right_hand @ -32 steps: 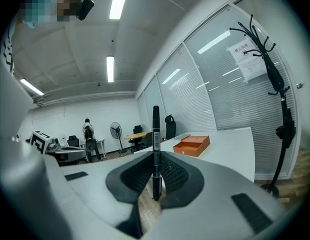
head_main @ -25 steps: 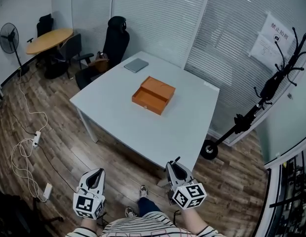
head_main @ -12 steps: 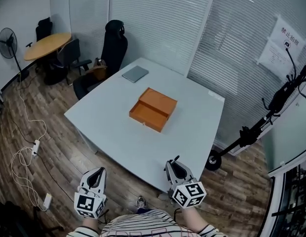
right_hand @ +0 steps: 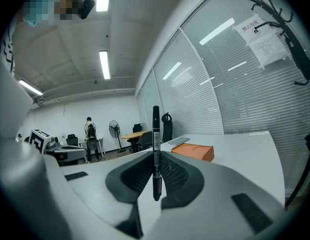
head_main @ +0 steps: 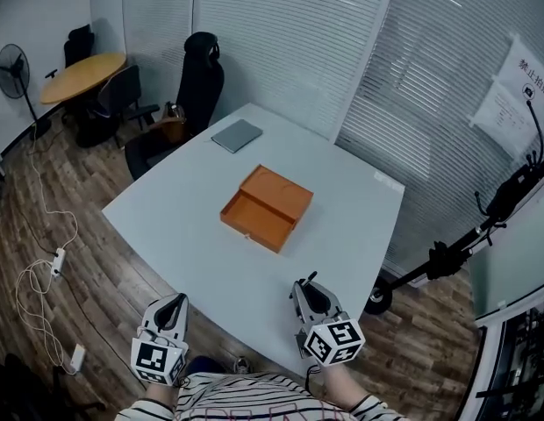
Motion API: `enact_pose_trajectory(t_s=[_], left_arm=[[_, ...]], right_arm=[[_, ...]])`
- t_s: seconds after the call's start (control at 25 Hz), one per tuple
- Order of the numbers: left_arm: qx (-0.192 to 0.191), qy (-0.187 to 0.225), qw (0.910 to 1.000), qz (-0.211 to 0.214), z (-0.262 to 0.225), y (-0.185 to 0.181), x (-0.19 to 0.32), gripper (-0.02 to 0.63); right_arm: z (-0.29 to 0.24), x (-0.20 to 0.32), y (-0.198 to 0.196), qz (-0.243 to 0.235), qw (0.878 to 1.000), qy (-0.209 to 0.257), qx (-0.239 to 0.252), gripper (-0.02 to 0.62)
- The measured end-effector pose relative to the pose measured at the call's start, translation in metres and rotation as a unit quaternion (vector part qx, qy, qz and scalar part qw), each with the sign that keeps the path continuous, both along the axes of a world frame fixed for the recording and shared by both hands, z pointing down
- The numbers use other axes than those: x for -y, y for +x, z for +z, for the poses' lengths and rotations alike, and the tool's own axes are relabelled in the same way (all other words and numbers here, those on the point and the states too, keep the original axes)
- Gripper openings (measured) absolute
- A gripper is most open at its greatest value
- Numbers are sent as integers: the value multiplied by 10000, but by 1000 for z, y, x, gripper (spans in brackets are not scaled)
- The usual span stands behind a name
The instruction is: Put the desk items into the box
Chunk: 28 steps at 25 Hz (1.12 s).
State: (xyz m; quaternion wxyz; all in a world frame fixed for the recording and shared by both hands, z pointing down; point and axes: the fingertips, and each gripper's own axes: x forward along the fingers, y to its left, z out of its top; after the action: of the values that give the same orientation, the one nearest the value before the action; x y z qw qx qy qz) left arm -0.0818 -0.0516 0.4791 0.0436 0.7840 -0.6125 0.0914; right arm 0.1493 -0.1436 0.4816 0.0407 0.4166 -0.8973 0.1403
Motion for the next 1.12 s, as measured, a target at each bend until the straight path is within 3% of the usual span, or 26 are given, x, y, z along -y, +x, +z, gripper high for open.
enact_pose_trajectory(t_s=[0.32,0.76,1.12], left_arm=[[-3,-36,9997,252,7,-8,46,21],[-18,-24,9932,1162,1,-29,128,21],[-135,-9,9853,1703,7,-50,176,21]], right_arm=[[10,38,-5,200,9997,-1,-119,57],[11,93,-24,1007,9947,-24,-214,57],[9,138,-55,1368,9896,138,-415,57]])
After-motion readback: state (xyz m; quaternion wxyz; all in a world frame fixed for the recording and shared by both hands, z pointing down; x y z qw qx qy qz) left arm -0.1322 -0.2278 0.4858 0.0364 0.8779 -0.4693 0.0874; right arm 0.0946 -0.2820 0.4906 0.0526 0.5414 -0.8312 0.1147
